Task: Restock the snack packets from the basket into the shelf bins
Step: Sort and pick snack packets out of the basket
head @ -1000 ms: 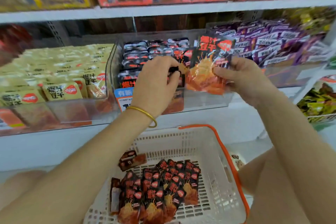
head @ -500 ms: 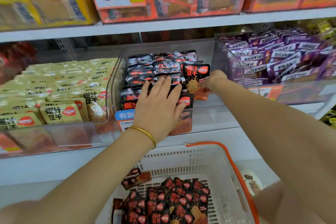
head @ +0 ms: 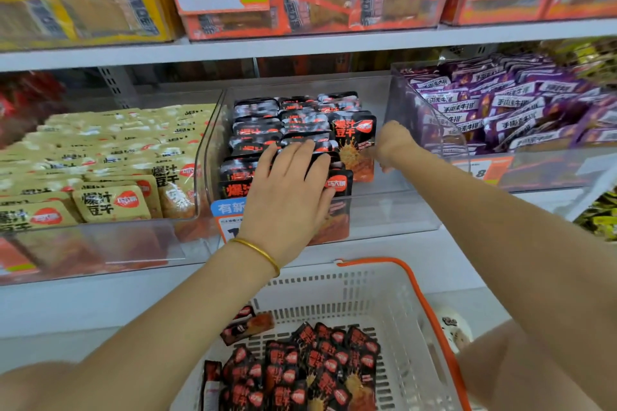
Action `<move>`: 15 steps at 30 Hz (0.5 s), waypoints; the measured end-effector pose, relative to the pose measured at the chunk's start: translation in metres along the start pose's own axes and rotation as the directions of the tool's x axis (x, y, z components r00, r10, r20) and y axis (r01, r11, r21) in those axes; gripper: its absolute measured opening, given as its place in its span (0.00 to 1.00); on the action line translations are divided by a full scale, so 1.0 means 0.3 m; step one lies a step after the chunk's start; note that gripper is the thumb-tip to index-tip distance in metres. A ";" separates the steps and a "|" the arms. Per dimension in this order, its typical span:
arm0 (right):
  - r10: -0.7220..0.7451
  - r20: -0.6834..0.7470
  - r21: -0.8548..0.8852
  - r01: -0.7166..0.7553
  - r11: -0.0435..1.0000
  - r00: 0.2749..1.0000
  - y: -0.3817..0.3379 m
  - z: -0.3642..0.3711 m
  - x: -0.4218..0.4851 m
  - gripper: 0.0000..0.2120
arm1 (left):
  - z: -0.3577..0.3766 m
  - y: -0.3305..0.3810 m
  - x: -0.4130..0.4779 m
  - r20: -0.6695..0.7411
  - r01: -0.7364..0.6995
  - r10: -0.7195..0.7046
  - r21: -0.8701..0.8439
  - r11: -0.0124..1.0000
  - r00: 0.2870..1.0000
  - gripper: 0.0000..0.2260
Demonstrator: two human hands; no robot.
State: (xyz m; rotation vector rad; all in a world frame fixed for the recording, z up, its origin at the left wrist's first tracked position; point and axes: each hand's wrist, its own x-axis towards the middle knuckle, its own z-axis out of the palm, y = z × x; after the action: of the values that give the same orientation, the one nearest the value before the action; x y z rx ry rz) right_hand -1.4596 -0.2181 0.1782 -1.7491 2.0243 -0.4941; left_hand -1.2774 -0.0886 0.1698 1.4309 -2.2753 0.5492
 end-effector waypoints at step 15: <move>0.060 0.644 -0.045 -0.041 0.998 0.763 0.369 0.622 -0.459 0.15 | 0.277 -0.009 -0.536 0.379 -0.077 0.139 -0.173 0.982 0.915 0.11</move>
State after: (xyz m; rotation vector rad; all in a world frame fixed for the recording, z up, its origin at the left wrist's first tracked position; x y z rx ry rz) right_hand -1.4374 -0.0649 -0.0270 -1.5743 1.5654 0.1609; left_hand -1.2209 -0.0120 0.0159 1.4445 -2.6509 0.1147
